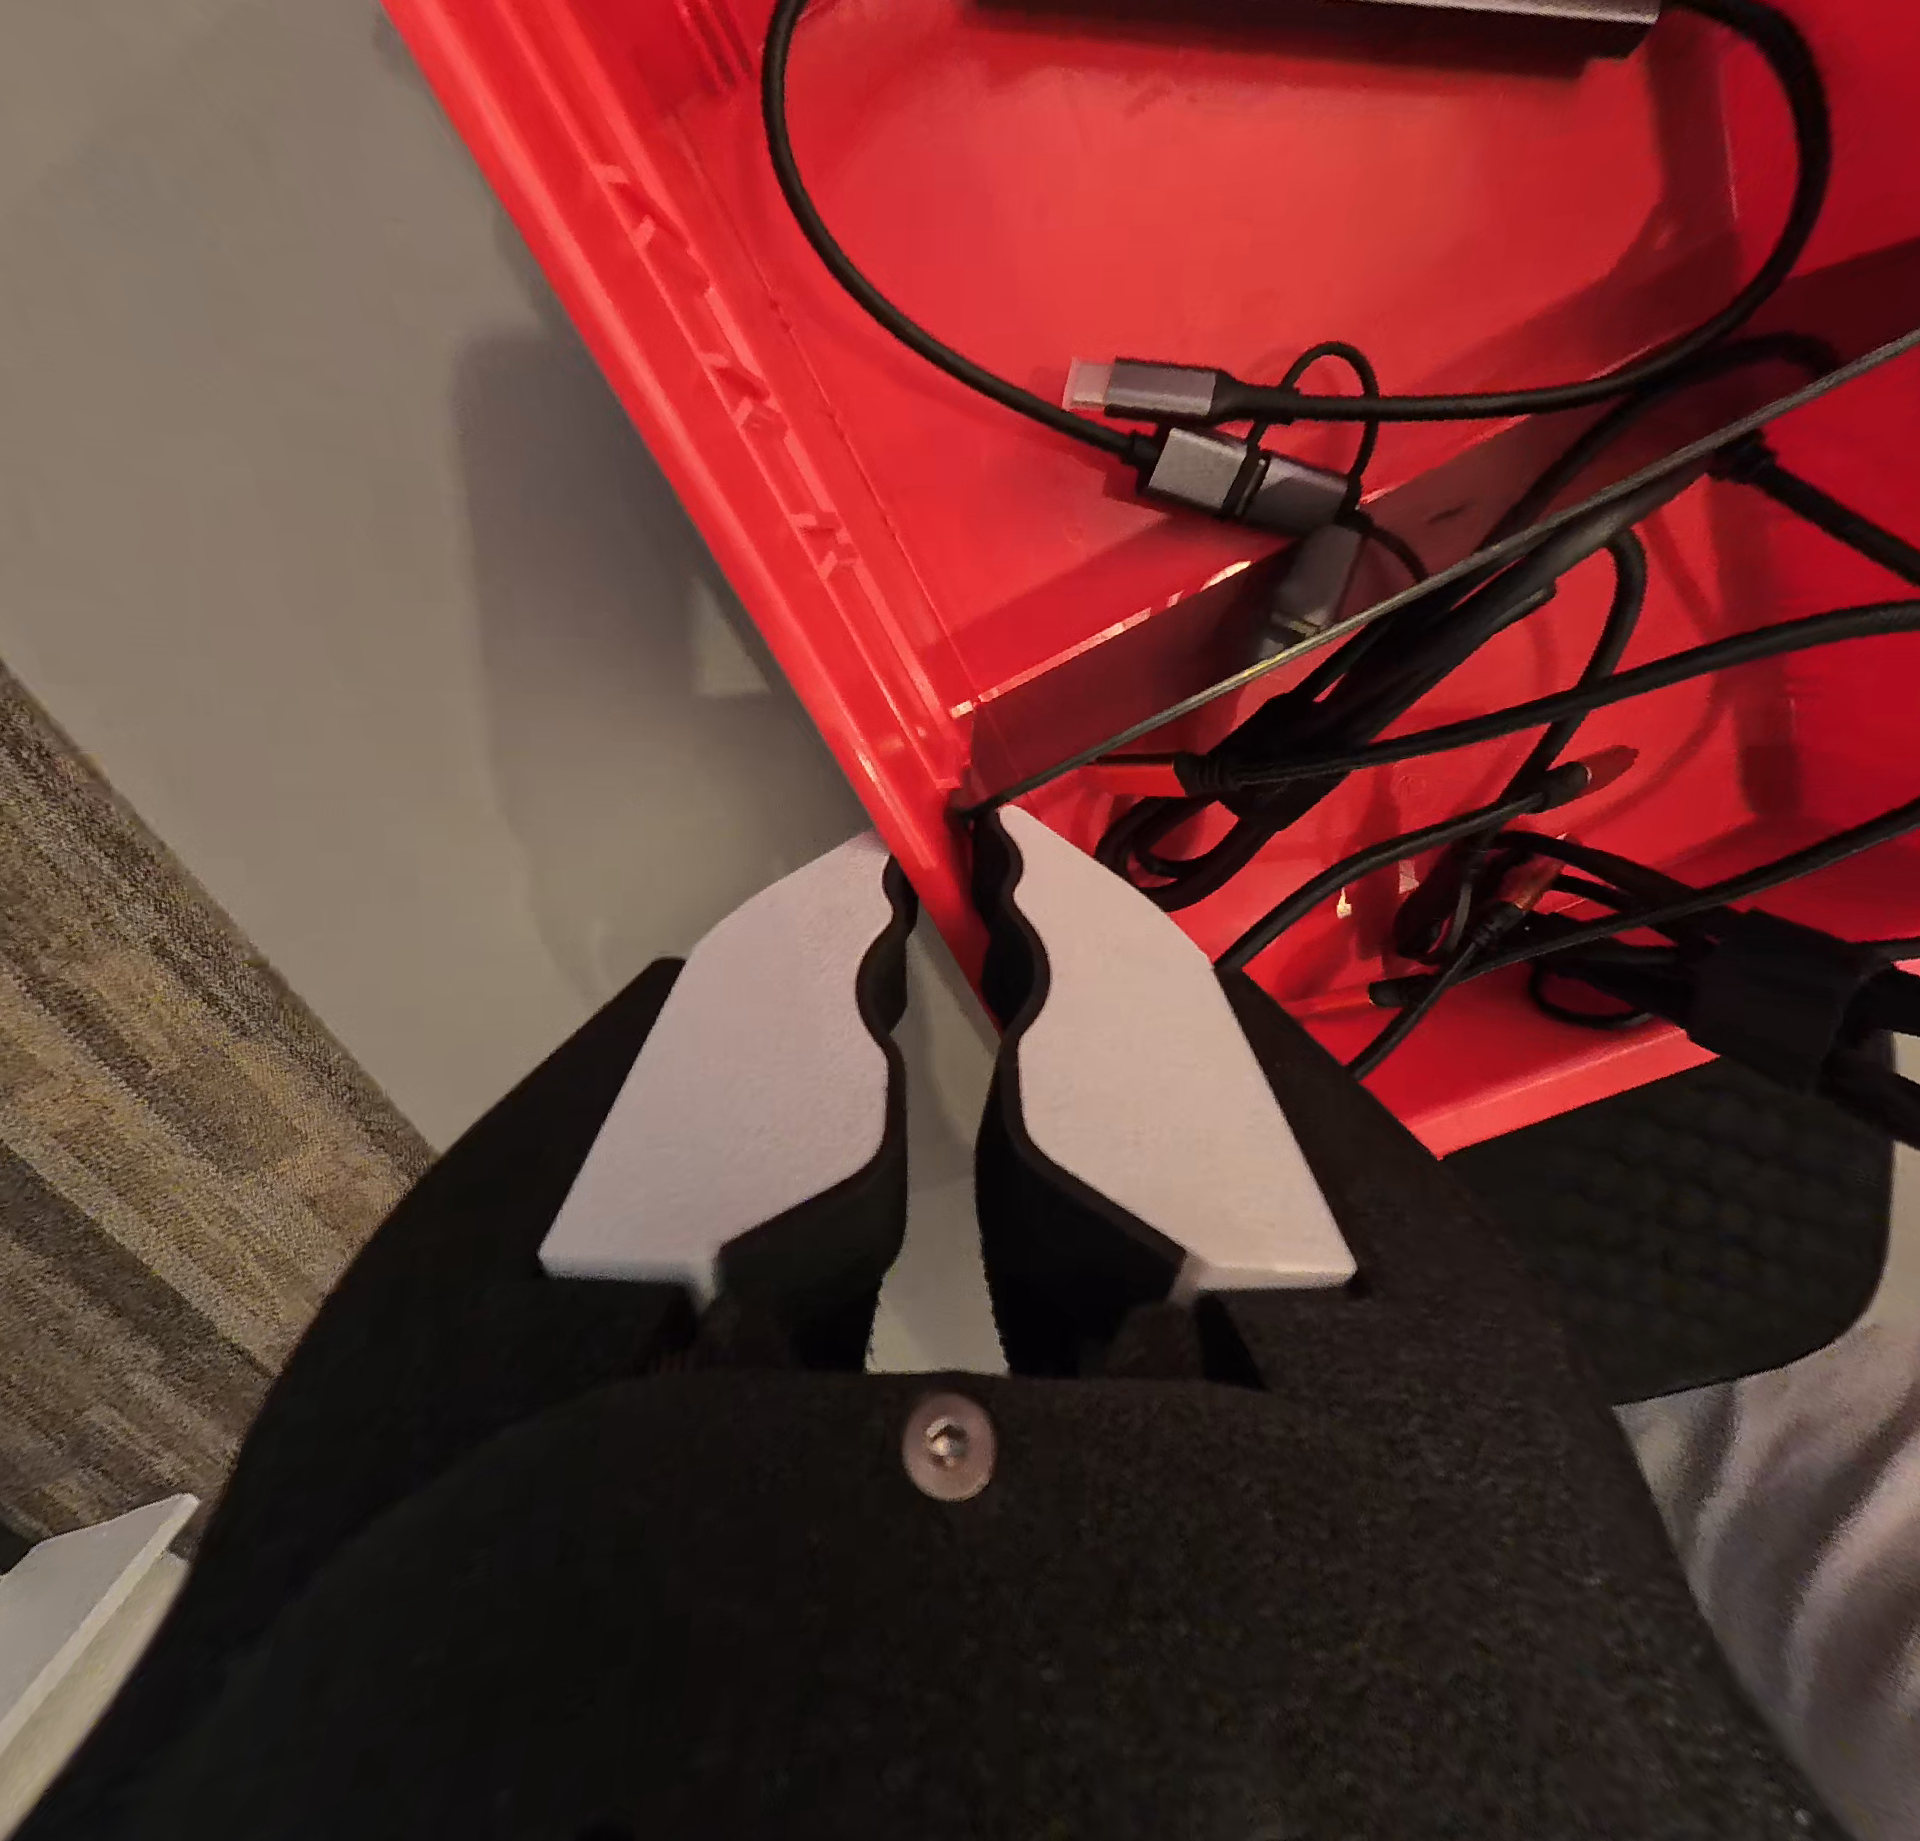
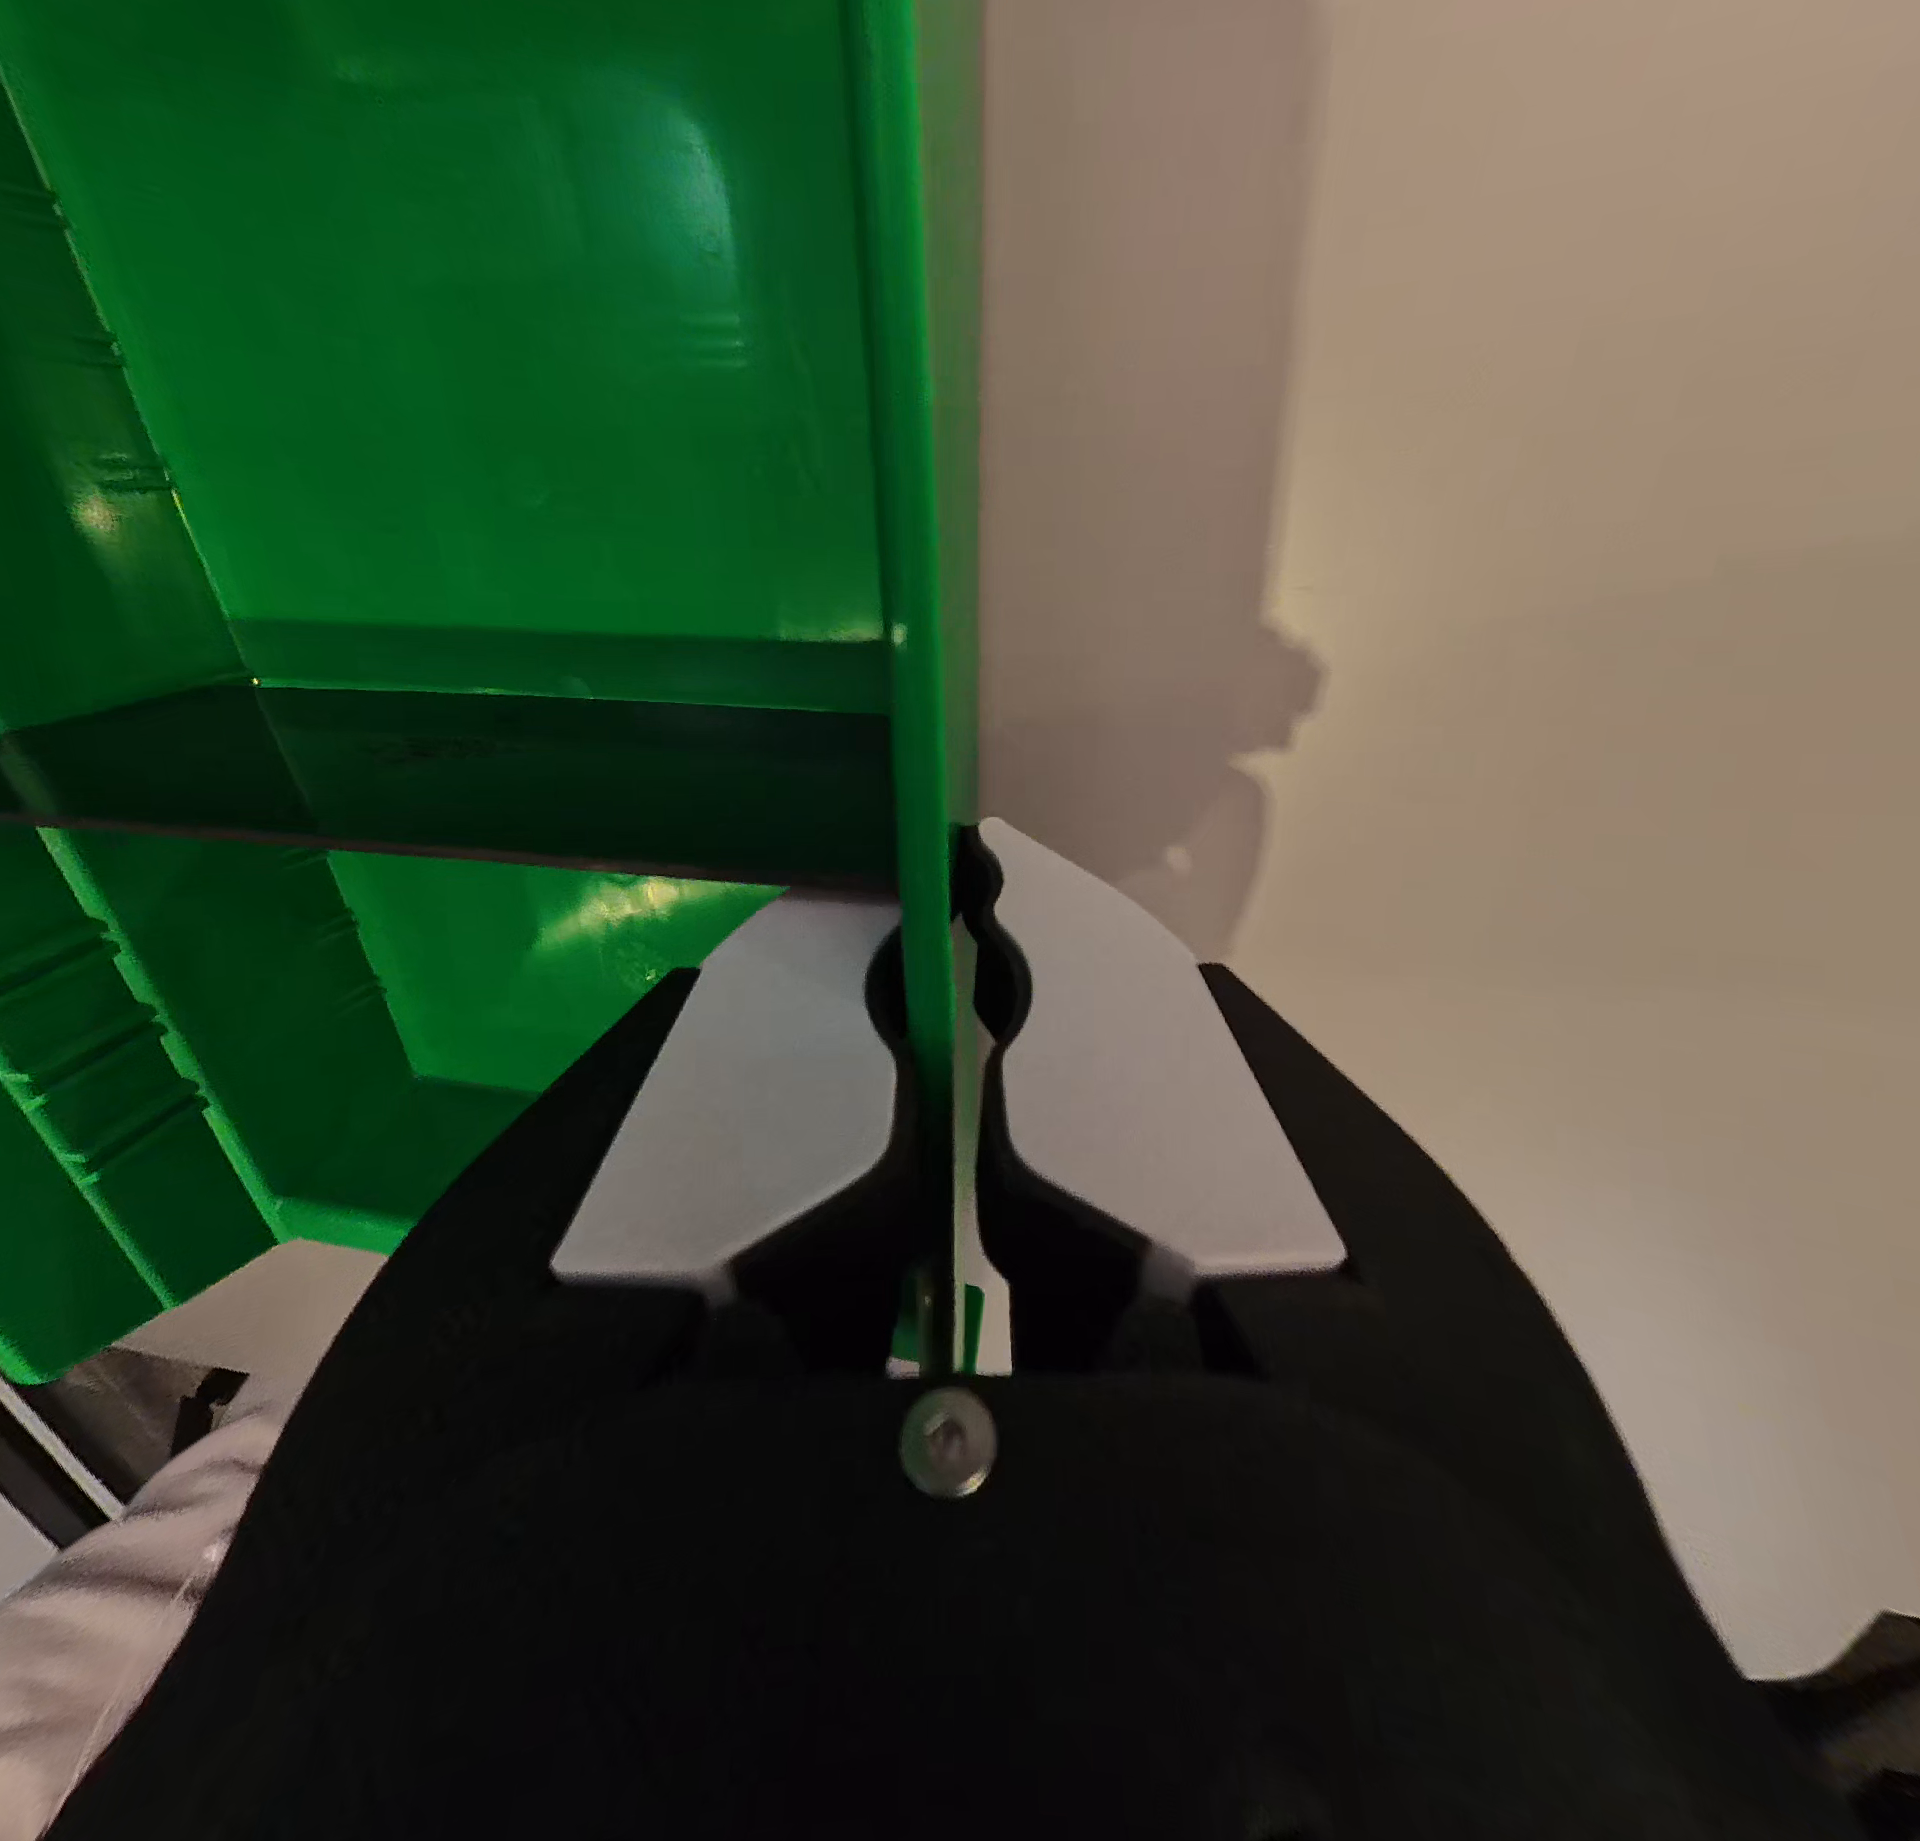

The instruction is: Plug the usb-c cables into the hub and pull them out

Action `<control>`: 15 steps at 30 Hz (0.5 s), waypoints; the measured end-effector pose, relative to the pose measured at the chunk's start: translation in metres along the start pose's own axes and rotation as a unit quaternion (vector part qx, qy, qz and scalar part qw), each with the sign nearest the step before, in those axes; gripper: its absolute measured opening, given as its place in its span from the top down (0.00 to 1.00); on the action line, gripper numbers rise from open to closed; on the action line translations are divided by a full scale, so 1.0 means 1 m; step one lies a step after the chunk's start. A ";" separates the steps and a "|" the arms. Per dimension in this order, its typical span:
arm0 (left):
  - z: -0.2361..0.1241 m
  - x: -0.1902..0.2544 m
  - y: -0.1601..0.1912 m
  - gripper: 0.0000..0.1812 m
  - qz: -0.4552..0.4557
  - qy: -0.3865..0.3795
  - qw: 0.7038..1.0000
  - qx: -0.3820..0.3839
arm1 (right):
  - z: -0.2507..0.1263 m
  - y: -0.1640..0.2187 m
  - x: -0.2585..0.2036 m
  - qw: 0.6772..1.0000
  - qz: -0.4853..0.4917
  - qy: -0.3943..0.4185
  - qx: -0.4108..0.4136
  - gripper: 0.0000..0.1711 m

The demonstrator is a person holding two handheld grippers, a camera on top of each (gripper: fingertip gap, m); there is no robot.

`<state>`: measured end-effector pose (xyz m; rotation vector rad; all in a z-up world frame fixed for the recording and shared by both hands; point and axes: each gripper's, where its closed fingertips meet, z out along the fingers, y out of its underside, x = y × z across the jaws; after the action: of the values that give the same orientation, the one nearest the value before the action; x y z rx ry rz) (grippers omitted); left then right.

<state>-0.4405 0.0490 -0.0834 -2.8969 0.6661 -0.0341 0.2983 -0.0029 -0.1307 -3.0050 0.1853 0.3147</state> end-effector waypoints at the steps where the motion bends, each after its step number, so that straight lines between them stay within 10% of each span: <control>1: -0.001 -0.005 0.003 0.95 -0.001 -0.004 1.000 -0.002 | -0.001 0.000 0.006 1.000 -0.003 0.000 -0.001 0.97; 15: -0.006 -0.064 0.033 0.93 -0.021 -0.054 0.998 -0.005 | -0.013 0.009 0.059 0.999 -0.034 0.020 -0.025 0.96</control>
<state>-0.5122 0.0467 -0.0825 -2.8971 0.5868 0.1204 0.3572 -0.0202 -0.1319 -3.0599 0.0803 0.2560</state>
